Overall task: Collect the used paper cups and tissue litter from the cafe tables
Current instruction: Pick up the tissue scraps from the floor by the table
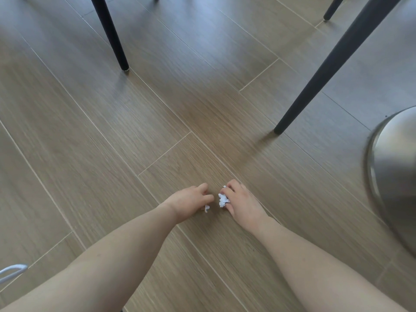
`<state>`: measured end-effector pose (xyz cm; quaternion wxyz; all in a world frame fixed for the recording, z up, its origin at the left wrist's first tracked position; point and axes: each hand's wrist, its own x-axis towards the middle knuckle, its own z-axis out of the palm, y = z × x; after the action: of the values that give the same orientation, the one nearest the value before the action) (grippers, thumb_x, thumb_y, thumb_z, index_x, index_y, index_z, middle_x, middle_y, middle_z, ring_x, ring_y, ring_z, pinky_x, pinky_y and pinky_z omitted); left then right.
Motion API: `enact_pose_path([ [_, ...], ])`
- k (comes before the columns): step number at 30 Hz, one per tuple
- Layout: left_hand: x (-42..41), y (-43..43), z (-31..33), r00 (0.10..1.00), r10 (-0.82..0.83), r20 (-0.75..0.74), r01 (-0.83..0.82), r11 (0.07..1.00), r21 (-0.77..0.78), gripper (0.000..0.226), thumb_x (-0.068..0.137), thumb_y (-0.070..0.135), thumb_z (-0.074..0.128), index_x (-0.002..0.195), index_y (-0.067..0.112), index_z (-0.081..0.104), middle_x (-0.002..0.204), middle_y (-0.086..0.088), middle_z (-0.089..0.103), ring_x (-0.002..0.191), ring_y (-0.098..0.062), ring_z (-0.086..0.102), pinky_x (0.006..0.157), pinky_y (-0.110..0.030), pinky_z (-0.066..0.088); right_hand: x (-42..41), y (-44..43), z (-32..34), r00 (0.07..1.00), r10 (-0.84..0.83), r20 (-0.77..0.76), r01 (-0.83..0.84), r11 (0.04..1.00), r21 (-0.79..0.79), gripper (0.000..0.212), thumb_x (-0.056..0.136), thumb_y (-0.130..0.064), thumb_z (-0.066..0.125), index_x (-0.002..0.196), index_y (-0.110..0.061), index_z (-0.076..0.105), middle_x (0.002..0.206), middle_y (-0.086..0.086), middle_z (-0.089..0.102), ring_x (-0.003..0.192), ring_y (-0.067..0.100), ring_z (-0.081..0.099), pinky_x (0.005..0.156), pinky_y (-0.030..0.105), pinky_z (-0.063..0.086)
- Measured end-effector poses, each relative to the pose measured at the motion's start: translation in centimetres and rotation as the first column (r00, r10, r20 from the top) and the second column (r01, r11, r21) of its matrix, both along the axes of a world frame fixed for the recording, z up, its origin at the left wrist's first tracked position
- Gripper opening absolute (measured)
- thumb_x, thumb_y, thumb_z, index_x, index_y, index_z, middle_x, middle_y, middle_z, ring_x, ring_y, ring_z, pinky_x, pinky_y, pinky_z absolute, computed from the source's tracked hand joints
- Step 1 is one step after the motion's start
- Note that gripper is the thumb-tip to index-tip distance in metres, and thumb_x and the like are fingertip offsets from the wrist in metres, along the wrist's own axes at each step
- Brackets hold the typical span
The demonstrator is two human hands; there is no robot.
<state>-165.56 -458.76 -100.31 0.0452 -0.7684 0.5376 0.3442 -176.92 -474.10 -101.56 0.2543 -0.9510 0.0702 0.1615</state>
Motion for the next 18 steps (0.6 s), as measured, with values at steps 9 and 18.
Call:
enact_pose_path([
  [9, 0.2, -0.1, -0.6, 0.997, 0.072, -0.002, -0.072, 0.997, -0.026, 0.021, 0.088, 0.0, 0.046, 0.103, 0.014, 0.05, 0.11, -0.006, 0.044, 0.075, -0.019, 0.043, 0.066, -0.03, 0.039, -0.5, -0.3, 0.2, 0.999, -0.049, 0.019, 0.047, 0.997, 0.062, 0.027, 0.086, -0.011, 0.057, 0.112, -0.013, 0.051, 0.111, 0.003, 0.044, 0.092, 0.019, 0.049, 0.077, 0.029, 0.046],
  [18, 0.1, 0.9, 0.0, 0.987, 0.154, 0.035, -0.147, 0.976, -0.161, 0.042, 0.083, 0.032, 0.052, 0.123, 0.031, 0.042, 0.13, 0.002, 0.034, 0.108, -0.019, 0.045, 0.067, -0.033, 0.051, -1.1, -0.7, 0.3, 0.995, -0.1, 0.023, 0.098, 0.991, 0.088, 0.07, 0.074, -0.038, 0.069, 0.133, -0.016, 0.039, 0.132, 0.002, 0.032, 0.113, 0.018, 0.044, 0.085, 0.03, 0.047],
])
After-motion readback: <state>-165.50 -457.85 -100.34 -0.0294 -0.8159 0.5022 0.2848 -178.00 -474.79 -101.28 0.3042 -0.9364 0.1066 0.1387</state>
